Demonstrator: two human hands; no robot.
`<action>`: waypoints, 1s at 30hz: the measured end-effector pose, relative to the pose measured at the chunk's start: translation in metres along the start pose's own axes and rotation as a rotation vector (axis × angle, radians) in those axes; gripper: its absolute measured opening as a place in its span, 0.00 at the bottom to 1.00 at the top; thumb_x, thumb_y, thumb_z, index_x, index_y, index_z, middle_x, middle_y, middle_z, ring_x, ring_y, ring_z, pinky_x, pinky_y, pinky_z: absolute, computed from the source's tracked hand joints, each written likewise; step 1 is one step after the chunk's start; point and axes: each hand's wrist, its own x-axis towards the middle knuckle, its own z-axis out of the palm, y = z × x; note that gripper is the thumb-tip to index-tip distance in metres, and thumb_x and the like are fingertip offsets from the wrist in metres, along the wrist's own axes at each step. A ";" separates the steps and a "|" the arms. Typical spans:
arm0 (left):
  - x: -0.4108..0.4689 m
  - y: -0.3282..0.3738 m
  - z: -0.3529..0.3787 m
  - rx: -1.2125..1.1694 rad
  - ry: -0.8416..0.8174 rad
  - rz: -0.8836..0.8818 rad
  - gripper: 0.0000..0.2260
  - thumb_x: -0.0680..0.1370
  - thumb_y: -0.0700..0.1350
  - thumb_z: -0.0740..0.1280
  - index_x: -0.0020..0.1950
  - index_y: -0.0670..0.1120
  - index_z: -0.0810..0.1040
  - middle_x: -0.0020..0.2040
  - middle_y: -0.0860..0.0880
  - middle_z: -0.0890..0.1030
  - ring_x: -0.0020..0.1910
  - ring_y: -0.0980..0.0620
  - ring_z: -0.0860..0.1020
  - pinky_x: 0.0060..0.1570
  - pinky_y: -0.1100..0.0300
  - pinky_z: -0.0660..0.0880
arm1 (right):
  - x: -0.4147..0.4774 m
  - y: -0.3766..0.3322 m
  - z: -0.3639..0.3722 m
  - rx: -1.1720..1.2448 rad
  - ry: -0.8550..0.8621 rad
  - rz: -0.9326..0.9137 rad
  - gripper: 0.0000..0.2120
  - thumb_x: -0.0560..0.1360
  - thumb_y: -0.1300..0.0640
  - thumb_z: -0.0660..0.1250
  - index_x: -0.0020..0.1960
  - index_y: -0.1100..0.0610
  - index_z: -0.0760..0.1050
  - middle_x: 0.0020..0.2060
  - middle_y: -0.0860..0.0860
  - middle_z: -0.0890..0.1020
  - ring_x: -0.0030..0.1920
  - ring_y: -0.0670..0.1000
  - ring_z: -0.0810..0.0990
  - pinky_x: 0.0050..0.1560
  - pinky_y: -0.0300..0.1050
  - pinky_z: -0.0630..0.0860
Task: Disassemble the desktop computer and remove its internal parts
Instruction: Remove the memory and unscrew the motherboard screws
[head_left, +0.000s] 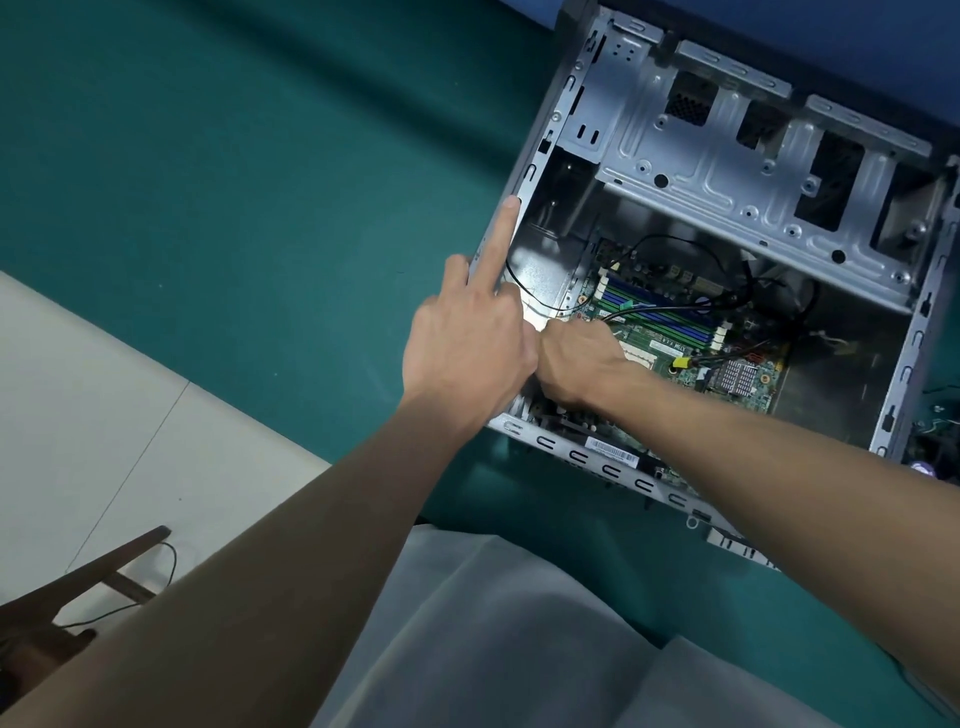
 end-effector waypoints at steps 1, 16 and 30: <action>0.000 0.000 0.000 -0.004 0.002 0.002 0.11 0.77 0.49 0.61 0.40 0.44 0.77 0.80 0.52 0.41 0.54 0.48 0.69 0.31 0.57 0.66 | 0.001 0.001 0.001 0.011 -0.004 -0.006 0.15 0.77 0.59 0.59 0.34 0.57 0.59 0.31 0.52 0.67 0.38 0.55 0.73 0.40 0.48 0.71; 0.003 0.001 0.000 0.034 0.010 0.041 0.13 0.77 0.50 0.60 0.45 0.44 0.79 0.80 0.52 0.41 0.66 0.47 0.65 0.47 0.51 0.73 | -0.022 0.023 -0.018 0.254 0.231 0.074 0.08 0.70 0.57 0.71 0.38 0.60 0.75 0.32 0.54 0.77 0.35 0.56 0.77 0.37 0.48 0.76; -0.040 0.154 0.017 -0.150 -0.233 0.302 0.13 0.79 0.50 0.57 0.54 0.48 0.79 0.49 0.45 0.83 0.43 0.44 0.79 0.38 0.55 0.68 | -0.215 0.163 0.035 0.714 0.730 0.729 0.04 0.65 0.55 0.72 0.35 0.54 0.78 0.33 0.51 0.82 0.39 0.56 0.79 0.45 0.48 0.76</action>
